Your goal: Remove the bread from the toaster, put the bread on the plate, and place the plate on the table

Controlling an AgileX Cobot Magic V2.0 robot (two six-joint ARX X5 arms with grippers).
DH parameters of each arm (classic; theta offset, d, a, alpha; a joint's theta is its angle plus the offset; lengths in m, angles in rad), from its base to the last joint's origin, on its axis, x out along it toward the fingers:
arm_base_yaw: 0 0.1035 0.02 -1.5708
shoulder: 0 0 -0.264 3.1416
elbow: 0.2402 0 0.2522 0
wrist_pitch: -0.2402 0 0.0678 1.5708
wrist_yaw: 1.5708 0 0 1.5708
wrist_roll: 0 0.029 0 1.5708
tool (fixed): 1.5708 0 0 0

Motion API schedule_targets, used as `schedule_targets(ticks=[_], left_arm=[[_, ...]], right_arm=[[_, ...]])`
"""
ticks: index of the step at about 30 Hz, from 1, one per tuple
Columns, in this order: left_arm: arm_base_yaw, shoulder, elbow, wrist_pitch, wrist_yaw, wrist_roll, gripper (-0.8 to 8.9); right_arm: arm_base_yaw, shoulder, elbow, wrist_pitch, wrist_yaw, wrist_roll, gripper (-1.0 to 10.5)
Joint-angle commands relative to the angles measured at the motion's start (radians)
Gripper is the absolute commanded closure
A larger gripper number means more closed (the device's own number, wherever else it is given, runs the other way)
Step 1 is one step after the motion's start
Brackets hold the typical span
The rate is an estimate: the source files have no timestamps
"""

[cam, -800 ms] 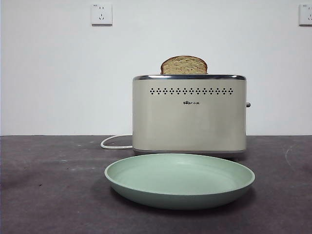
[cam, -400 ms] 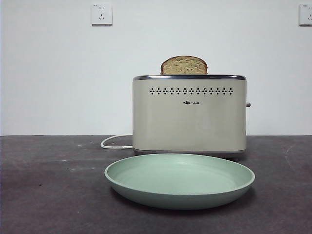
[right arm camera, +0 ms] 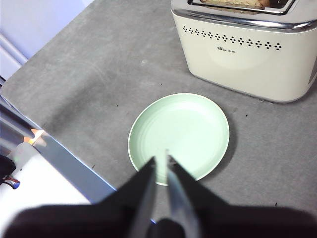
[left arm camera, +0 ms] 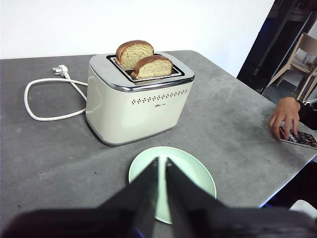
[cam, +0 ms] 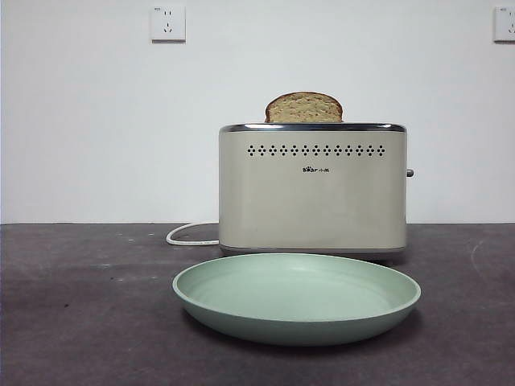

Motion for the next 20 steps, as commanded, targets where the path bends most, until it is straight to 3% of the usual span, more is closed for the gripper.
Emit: schedule_targets(ticks=[1, 3, 4, 7, 20], left_arm=[[-0.003, -0.001, 0.001, 0.009, 0.006, 0.015, 3.75], [-0.003, -0.001, 0.001, 0.018, 0.016, 0.015, 2.27], [-0.003, -0.001, 0.001, 0.026, 0.035, 0.016, 2.20], [-0.004, -0.001, 0.001, 0.072, 0.083, 0.015, 2.20], [-0.028, 0.138, 0.002, 0.279, 0.115, 0.014, 2.20]], right_arm=[[0.001, -0.001, 0.001, 0.006, -0.002, -0.002, 5.0], [0.001, -0.001, 0.001, 0.006, -0.002, 0.003, 3.3], [0.001, -0.001, 0.001, 0.006, -0.002, 0.003, 3.2], [0.001, -0.001, 0.001, 0.006, -0.002, 0.003, 3.2], [0.001, 0.000, 0.001, 0.006, -0.002, 0.004, 3.2]])
